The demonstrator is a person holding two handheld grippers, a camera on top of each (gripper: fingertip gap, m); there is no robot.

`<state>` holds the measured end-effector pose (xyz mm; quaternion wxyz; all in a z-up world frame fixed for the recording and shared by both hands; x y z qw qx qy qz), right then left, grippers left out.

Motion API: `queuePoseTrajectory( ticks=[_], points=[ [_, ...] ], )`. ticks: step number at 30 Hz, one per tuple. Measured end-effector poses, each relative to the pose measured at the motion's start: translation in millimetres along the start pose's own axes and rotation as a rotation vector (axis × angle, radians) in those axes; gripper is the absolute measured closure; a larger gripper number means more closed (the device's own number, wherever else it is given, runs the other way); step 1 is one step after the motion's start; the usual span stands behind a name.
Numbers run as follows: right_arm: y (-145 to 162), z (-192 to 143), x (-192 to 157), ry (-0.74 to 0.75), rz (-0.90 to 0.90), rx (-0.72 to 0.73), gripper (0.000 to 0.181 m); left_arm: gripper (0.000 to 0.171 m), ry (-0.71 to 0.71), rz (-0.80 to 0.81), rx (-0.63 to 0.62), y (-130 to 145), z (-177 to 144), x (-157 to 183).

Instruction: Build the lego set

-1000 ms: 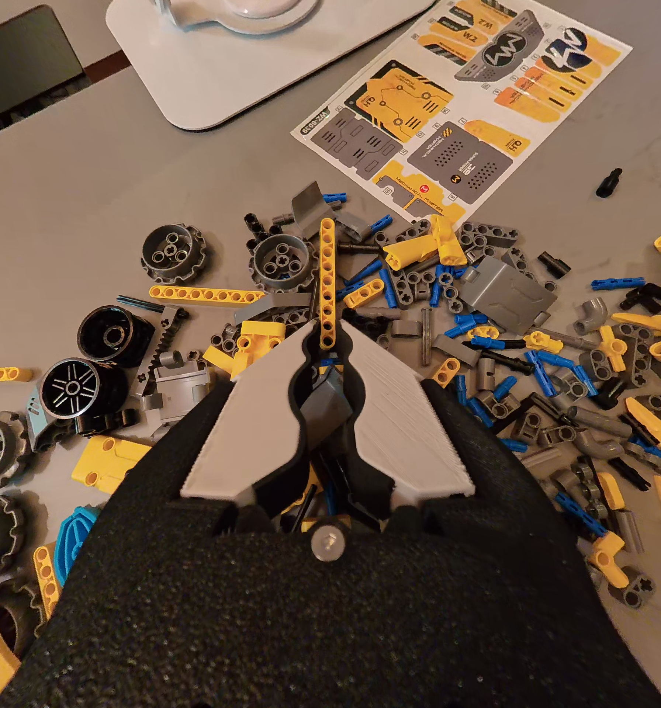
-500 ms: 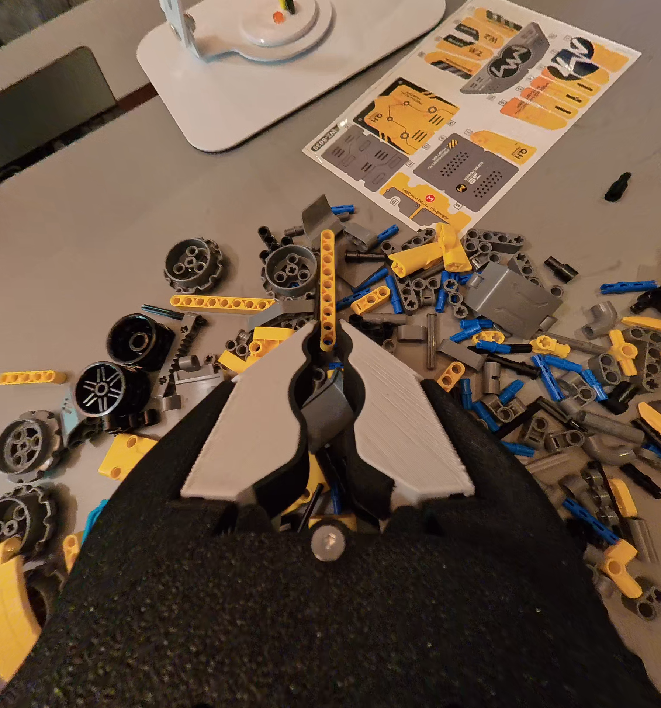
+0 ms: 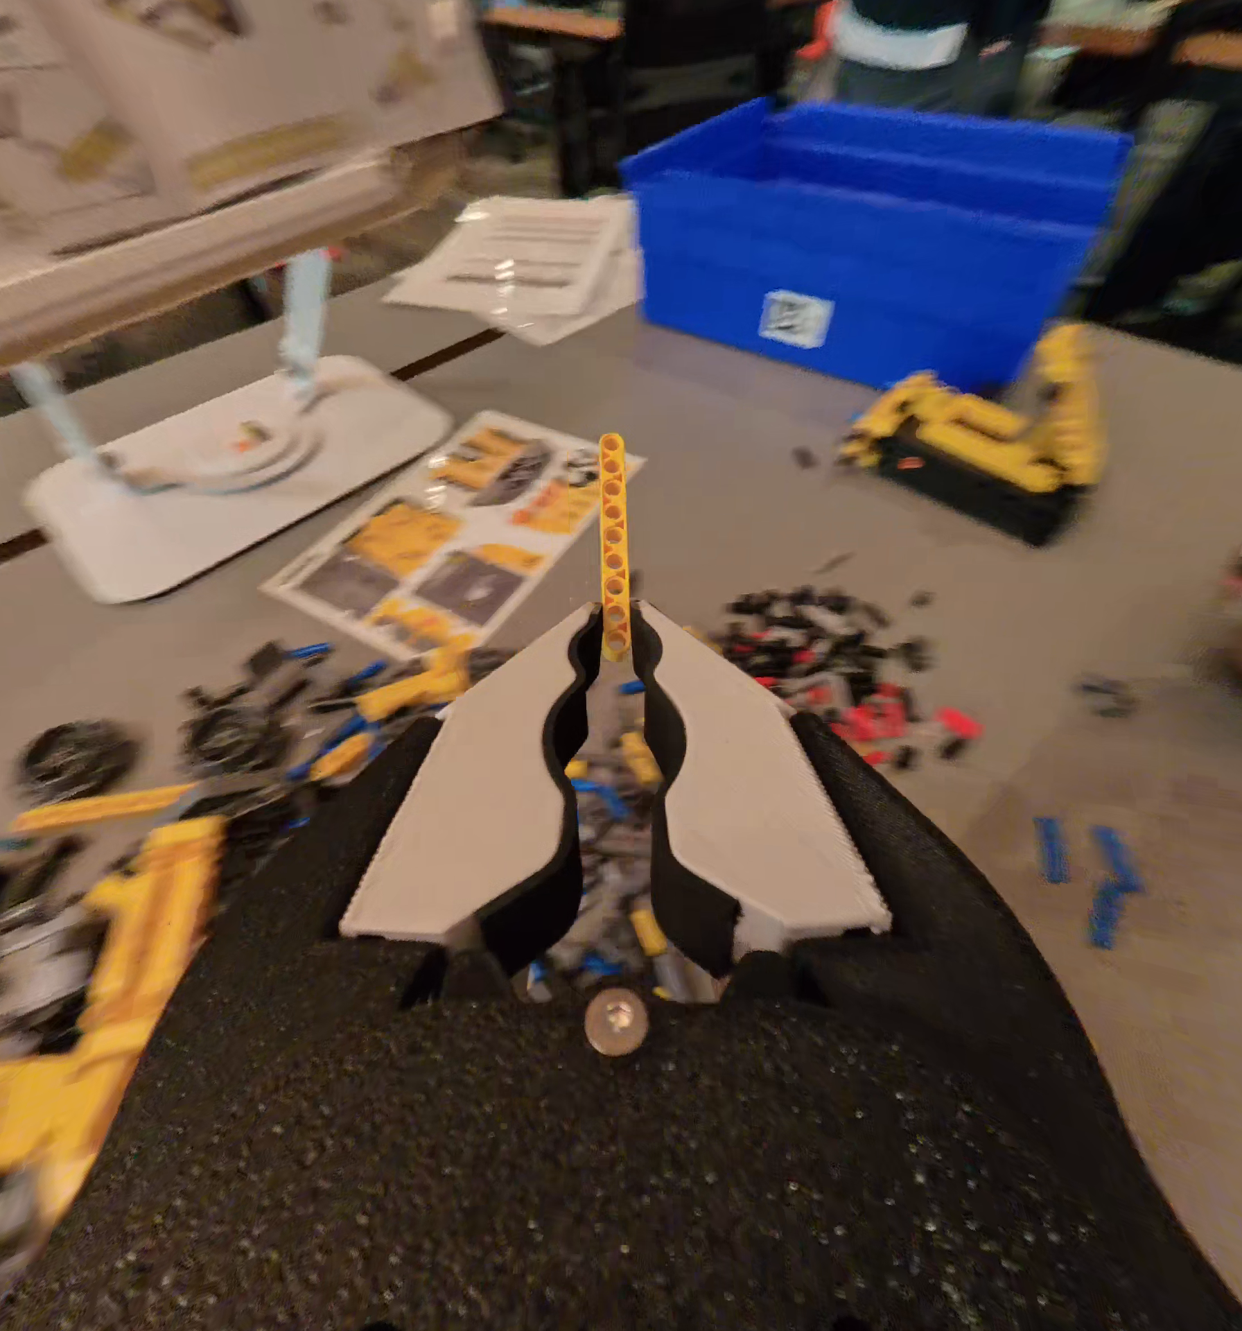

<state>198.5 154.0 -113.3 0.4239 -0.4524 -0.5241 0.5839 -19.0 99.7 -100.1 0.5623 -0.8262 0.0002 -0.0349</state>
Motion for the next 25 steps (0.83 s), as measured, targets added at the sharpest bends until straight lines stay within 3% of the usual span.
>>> queuePoseTrajectory(
  ticks=[4,19,25],
  points=[
    [0.4,0.7,0.7,-0.005,0.009,-0.005,0.176,0.165,0.15,-0.017,0.011,7.1,13.8,36.2],
    [0.6,0.7,1.2,-0.007,0.015,-0.003,0.176,0.165,0.144,-0.05,0.027,14.2,13.8,26.3],
    [1.4,1.8,0.1,-0.005,0.003,-0.013,0.176,0.165,0.147,-0.076,0.114,8.3,6.3,17.4]
  ],
)
Point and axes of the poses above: each gripper's, where its closed fingertips meet, z out along the fingers, y out of its underside, x = y × z across the jaws, the point moved 6 cm from there along -z, back along the fingers, and after that the axes turned 5 degrees about -z, right-handed, at the moved point
